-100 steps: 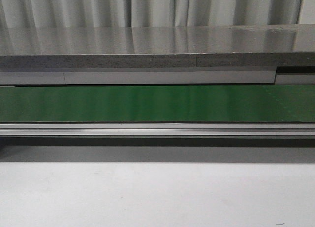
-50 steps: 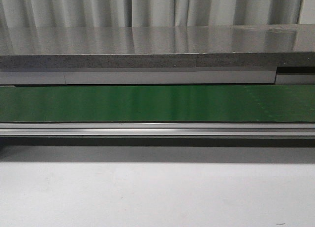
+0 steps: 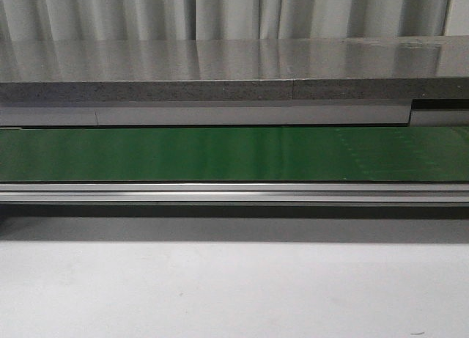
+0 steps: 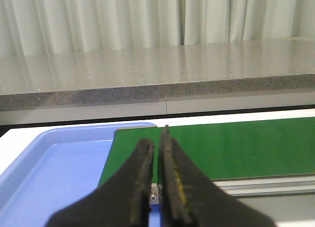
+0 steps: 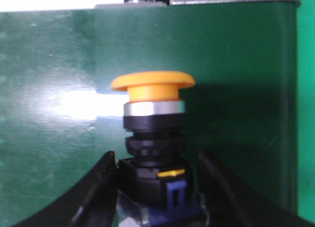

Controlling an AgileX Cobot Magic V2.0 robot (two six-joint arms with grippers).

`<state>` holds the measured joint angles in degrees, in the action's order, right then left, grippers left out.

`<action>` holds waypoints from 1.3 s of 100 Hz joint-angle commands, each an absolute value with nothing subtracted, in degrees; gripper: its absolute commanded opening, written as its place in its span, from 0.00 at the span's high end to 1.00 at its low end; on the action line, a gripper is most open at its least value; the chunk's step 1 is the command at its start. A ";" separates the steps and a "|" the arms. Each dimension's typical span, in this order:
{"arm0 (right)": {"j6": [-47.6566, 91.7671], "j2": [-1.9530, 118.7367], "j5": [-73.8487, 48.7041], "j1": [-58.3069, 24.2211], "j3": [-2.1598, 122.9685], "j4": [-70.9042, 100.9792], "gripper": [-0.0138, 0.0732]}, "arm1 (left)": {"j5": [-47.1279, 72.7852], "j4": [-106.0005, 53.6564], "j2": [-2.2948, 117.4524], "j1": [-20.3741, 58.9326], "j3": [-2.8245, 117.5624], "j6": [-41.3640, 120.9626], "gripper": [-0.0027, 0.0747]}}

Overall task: Move button from right to left
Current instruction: 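Lift the button and carry it over the green conveyor belt, then set the button down on the belt and open the right gripper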

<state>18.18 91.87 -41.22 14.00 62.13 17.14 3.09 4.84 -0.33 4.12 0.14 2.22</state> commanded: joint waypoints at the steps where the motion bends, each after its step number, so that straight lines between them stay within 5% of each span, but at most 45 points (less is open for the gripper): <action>1: 18.98 90.25 -39.63 14.02 63.31 18.29 0.75 | -1.50 4.81 -2.30 4.55 -2.16 1.55 0.96; 26: 18.98 90.25 -39.70 14.02 63.31 18.29 0.72 | -1.50 4.81 -2.30 4.55 -2.16 1.55 0.96; 62: 18.98 90.25 -40.23 14.02 63.31 18.22 0.22 | -1.50 4.81 -2.30 4.55 -2.16 1.55 0.96; 130: 19.43 74.95 -33.21 14.00 63.49 18.22 0.21 | -1.50 4.81 -2.30 4.55 -2.16 1.55 0.96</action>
<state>18.44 79.96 -36.83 14.00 62.10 17.35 3.09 4.88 -0.33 4.12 0.14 2.22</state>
